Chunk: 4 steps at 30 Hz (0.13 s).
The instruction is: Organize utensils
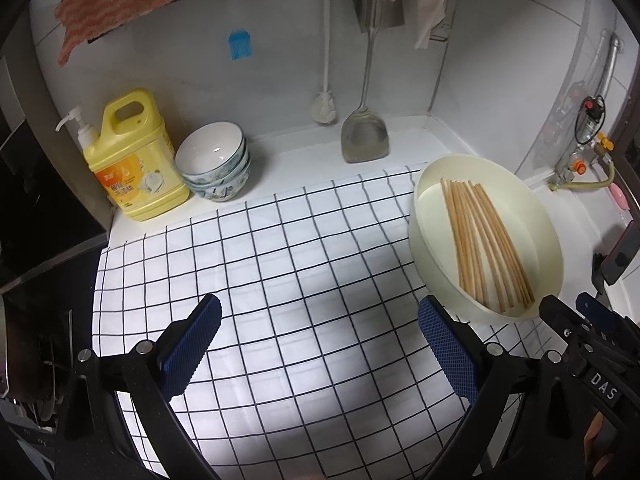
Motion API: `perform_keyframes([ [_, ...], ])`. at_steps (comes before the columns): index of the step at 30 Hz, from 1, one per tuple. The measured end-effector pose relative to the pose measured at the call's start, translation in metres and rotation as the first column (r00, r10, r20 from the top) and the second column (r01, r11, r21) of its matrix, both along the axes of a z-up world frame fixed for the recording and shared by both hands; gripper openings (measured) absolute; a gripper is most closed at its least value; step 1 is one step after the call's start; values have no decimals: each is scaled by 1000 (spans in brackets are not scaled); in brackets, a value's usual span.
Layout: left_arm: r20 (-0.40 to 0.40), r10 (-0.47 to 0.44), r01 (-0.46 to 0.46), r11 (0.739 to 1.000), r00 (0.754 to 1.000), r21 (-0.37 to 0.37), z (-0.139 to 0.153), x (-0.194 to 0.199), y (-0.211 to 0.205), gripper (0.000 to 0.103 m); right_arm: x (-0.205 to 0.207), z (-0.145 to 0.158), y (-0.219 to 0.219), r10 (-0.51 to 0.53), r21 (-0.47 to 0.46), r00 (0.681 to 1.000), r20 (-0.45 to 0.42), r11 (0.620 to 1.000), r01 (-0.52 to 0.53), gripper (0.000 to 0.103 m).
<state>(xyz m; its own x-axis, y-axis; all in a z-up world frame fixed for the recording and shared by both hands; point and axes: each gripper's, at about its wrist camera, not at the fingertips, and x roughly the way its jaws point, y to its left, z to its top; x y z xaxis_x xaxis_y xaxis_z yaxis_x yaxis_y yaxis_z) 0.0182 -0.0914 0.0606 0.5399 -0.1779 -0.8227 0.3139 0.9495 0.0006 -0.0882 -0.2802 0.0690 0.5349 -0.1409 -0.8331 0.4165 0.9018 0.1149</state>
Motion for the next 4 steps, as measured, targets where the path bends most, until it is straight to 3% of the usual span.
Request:
perform_keyframes([
  [4, -22, 26, -26, 1000, 999, -1, -3, 3, 6, 97, 0, -2, -1, 6, 15, 1000, 8, 1000, -7, 71],
])
